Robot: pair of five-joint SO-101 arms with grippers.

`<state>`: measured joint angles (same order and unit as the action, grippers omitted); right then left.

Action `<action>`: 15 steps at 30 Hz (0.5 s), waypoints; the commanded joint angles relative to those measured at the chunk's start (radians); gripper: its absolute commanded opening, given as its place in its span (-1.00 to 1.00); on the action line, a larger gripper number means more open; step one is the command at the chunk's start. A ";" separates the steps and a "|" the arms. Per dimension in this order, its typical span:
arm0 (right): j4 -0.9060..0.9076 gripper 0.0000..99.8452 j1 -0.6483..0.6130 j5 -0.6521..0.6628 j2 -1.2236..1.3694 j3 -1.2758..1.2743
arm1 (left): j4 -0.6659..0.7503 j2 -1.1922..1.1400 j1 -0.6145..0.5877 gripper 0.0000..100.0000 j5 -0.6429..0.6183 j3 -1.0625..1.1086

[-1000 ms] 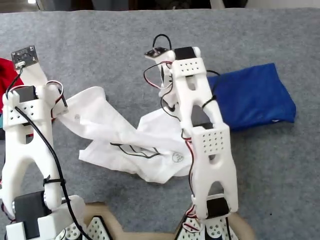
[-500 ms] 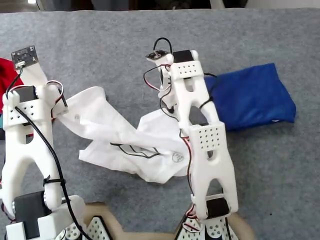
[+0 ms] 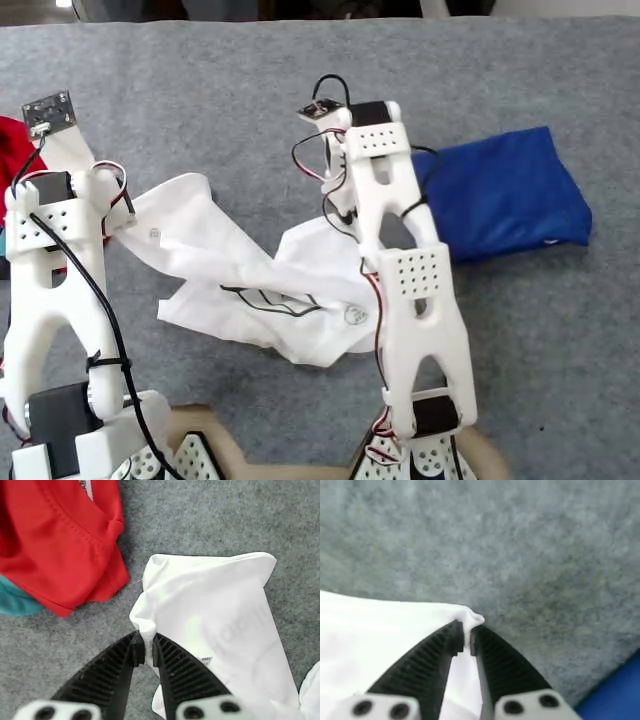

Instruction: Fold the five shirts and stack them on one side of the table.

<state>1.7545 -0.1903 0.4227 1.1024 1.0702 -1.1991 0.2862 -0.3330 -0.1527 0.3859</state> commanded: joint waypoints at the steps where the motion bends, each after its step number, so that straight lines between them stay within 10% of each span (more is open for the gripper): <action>1: 0.012 -0.97 0.026 -0.034 -0.045 0.105 | 0.018 0.041 0.002 -0.94 -0.008 -0.030; 15: -0.028 -0.97 0.095 -0.107 -0.799 0.122 | -0.012 0.107 -0.004 -0.94 -0.002 -0.559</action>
<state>1.7576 -0.1105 0.3261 0.5363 1.1469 -1.2083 0.3506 -0.3330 -0.1557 0.0038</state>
